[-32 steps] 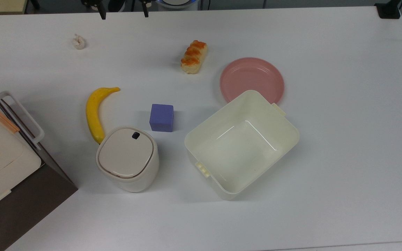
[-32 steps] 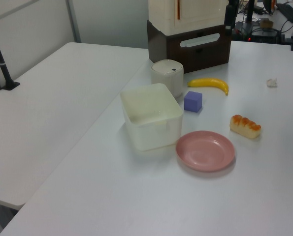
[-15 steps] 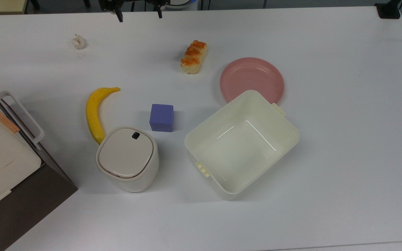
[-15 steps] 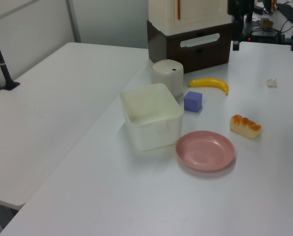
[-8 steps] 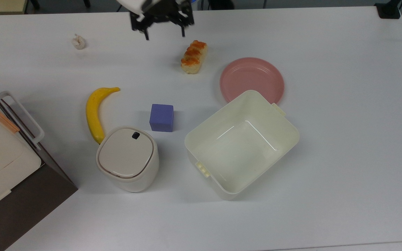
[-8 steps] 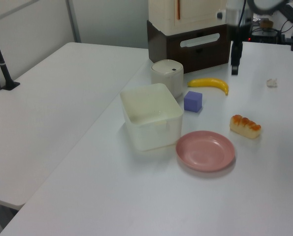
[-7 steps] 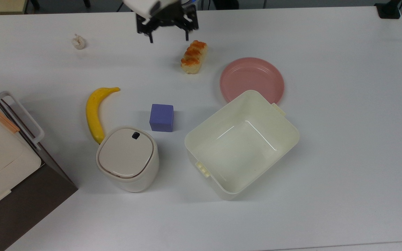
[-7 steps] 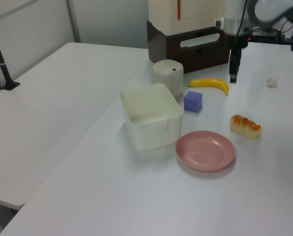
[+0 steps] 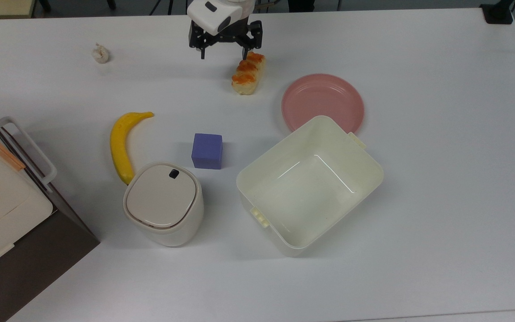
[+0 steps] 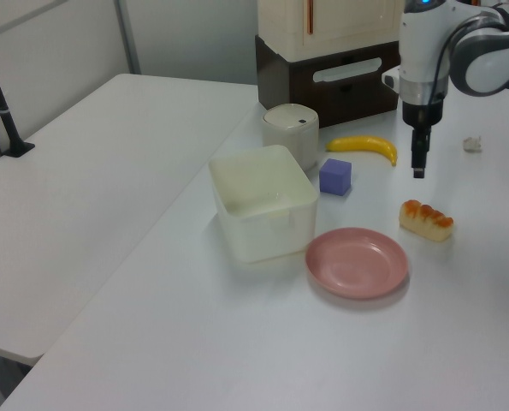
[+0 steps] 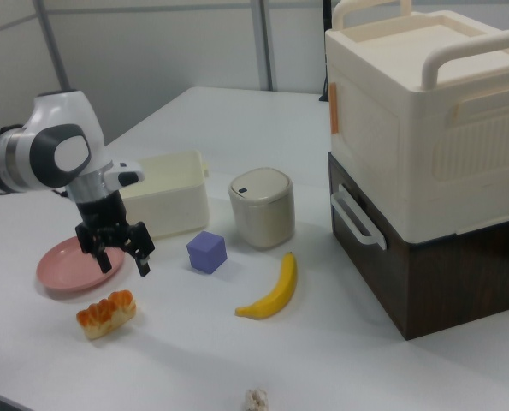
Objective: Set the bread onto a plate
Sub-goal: 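Move the open gripper over the orange-glazed bread roll and lower it, then close the gripper on the bread roll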
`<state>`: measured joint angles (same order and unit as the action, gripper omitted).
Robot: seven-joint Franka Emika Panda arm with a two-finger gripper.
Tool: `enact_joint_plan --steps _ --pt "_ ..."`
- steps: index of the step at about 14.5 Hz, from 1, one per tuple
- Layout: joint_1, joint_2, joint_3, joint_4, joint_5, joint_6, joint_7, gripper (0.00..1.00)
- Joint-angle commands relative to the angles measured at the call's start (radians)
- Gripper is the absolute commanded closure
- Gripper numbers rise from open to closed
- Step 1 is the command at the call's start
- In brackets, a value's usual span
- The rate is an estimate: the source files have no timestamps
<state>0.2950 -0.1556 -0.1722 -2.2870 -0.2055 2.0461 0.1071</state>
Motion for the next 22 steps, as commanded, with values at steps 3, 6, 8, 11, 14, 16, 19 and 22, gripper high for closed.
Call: enact_joint_plan --steps 3,6,8,11,14,16,19,22 --pt "0.064 -0.071 -0.007 -0.121 -0.098 0.031 0.032 0.00" --pt "0.102 -0.056 -0.006 -0.118 -0.098 0.080 0.046 0.00" --pt "0.127 -0.029 -0.004 -0.118 -0.097 0.133 0.098 0.00" --pt "0.159 -0.001 -0.004 -0.121 -0.097 0.166 0.140 0.00" --pt "0.168 0.005 -0.004 -0.137 -0.097 0.166 0.146 0.00" --pt "0.173 0.033 -0.004 -0.146 -0.100 0.164 0.144 0.00" --pt "0.184 0.096 -0.004 -0.141 -0.158 0.166 0.181 0.00" --pt "0.184 0.126 -0.006 -0.138 -0.184 0.169 0.187 0.00"
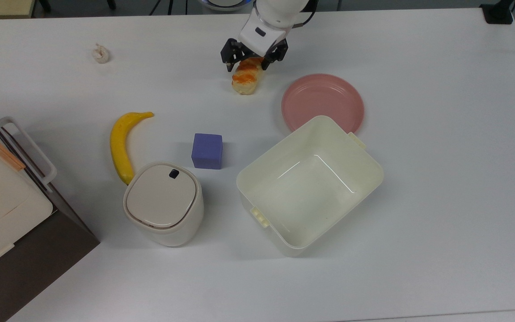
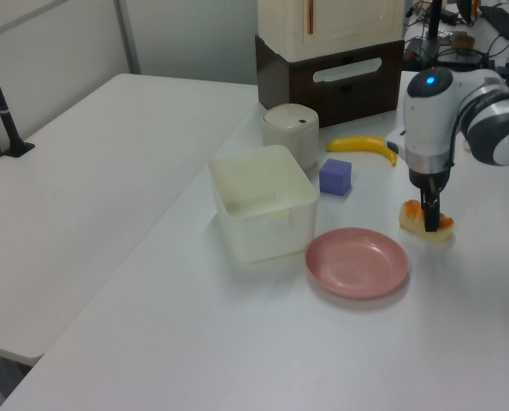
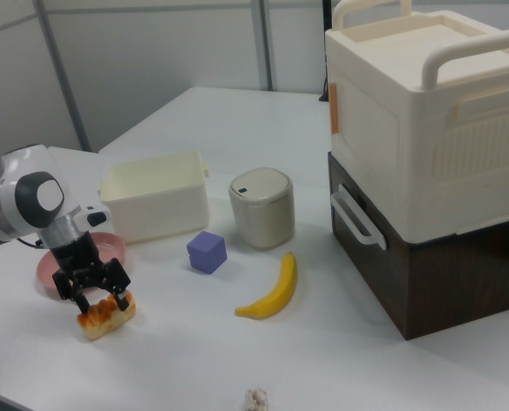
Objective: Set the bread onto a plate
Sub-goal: 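Close the gripper on the bread roll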
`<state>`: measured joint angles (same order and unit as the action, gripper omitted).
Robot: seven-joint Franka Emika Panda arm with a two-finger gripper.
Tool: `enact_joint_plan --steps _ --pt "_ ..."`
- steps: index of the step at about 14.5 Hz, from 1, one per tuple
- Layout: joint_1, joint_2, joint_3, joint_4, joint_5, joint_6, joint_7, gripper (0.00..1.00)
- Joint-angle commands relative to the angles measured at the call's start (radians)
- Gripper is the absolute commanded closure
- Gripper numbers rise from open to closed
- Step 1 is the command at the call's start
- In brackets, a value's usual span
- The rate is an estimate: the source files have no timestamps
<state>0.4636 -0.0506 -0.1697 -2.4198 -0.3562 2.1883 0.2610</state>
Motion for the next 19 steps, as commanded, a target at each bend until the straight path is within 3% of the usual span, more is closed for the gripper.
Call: enact_joint_plan --steps 1,2,3,4,5,6,13,19 --pt "0.013 0.021 -0.007 -0.005 -0.033 0.027 0.034 0.00" --pt "0.013 0.021 -0.007 -0.005 -0.033 0.027 0.034 0.00" --pt "0.013 0.021 -0.008 -0.005 -0.033 0.027 0.034 0.10" --pt "0.013 0.021 -0.007 -0.004 -0.033 0.027 0.034 0.30" --pt "0.010 0.021 -0.007 -0.001 -0.038 0.027 0.032 0.80" --pt "0.012 0.021 -0.008 -0.001 -0.046 0.027 0.027 0.98" --pt "-0.043 0.028 -0.008 0.116 -0.043 0.005 -0.100 1.00" --pt "-0.118 0.067 -0.010 0.379 0.129 -0.211 -0.284 1.00"
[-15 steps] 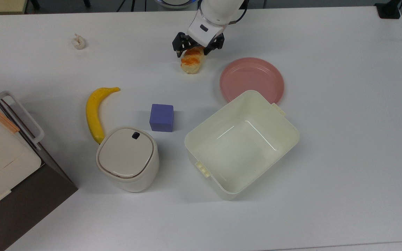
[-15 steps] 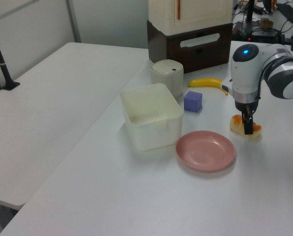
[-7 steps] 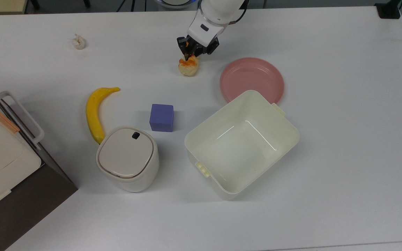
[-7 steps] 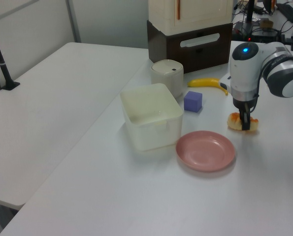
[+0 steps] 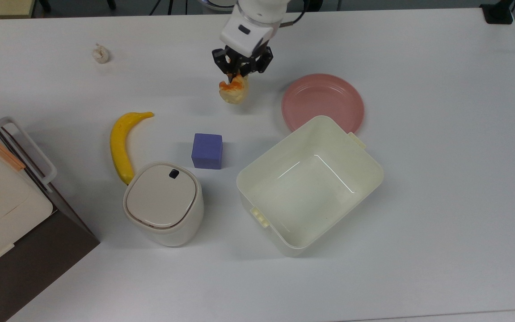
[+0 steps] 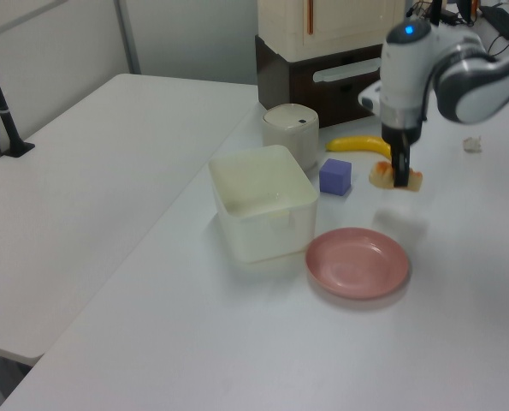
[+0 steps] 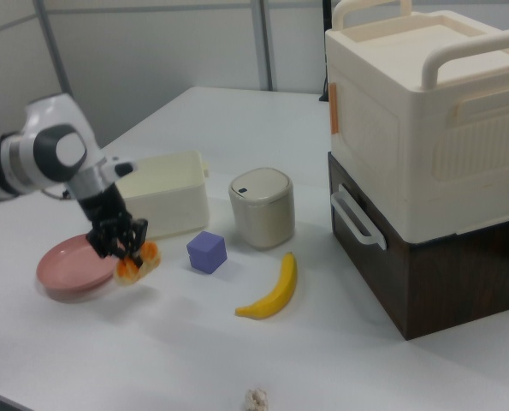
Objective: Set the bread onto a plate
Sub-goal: 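Lift the bread roll and carry it toward the pink plate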
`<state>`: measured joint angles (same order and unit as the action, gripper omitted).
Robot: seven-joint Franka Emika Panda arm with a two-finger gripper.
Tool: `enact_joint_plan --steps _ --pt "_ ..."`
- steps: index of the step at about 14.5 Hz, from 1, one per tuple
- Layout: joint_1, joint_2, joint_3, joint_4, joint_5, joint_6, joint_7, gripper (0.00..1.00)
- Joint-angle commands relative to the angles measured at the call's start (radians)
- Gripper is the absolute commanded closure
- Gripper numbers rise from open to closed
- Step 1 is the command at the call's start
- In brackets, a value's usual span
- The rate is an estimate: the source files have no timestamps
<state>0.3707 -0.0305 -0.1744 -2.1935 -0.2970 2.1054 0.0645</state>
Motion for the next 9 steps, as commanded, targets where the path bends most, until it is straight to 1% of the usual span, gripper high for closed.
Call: enact_joint_plan --steps 1,3,5,7,9 --pt "-0.041 0.075 -0.005 0.219 0.096 -0.171 -0.110 1.00" --pt "-0.064 0.122 -0.005 0.331 0.150 -0.234 -0.138 1.00" --pt "-0.081 0.141 -0.007 0.389 0.164 -0.274 -0.143 1.00" --pt "-0.081 0.142 -0.007 0.396 0.164 -0.285 -0.143 1.00" --pt "-0.064 0.155 -0.007 0.387 0.159 -0.286 -0.132 1.00"
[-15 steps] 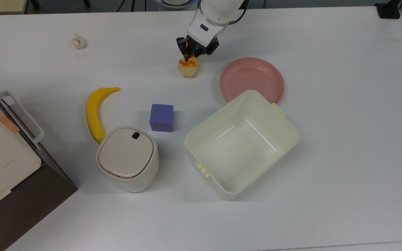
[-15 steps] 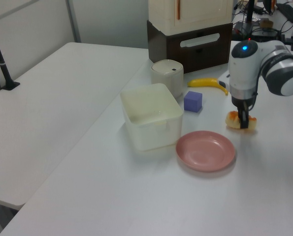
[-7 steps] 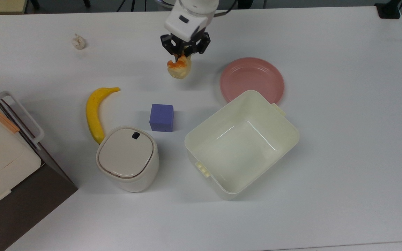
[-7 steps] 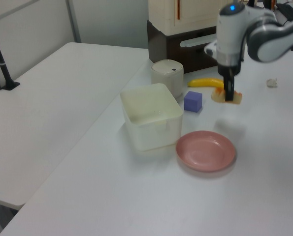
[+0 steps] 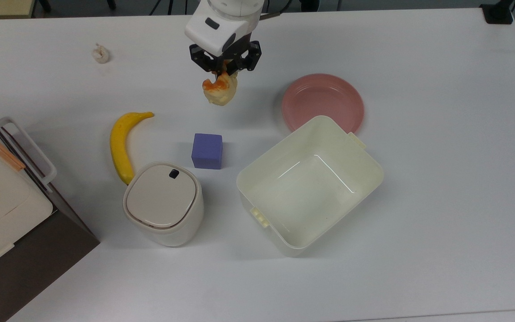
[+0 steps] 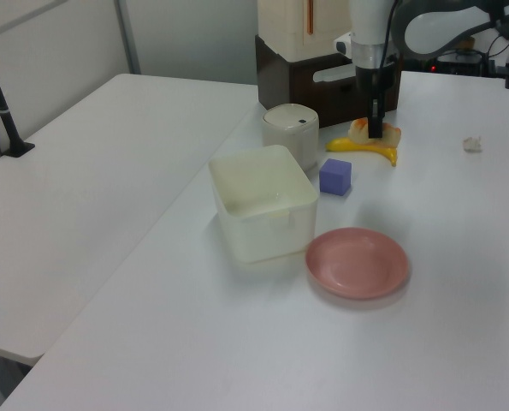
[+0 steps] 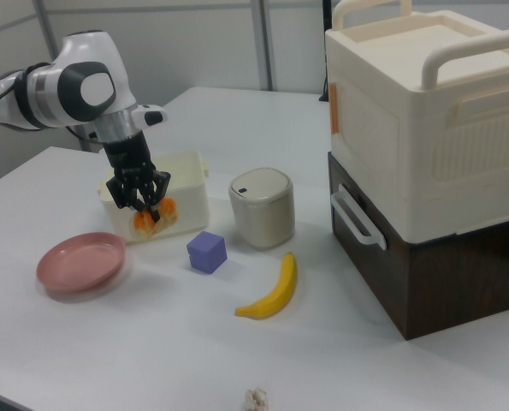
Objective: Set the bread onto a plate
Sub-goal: 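Lift the bread roll and carry it toward the pink plate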
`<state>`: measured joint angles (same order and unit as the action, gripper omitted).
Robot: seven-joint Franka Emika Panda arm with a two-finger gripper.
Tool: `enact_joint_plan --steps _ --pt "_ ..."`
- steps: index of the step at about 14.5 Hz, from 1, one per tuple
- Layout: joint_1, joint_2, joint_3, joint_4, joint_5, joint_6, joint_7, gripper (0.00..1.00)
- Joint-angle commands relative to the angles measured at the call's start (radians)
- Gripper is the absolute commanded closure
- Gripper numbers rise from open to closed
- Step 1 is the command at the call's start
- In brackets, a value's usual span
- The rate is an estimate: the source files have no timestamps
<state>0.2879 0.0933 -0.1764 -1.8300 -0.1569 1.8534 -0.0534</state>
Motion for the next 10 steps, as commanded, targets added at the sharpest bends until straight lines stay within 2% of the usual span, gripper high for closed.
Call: enact_joint_plan --steps 1,4,10 --pt "0.039 0.046 -0.005 0.023 0.010 -0.039 -0.005 1.00" --pt "0.100 0.059 -0.005 0.006 -0.039 -0.037 0.049 1.00" --pt "0.247 0.055 -0.002 -0.009 -0.061 -0.037 0.184 1.00"
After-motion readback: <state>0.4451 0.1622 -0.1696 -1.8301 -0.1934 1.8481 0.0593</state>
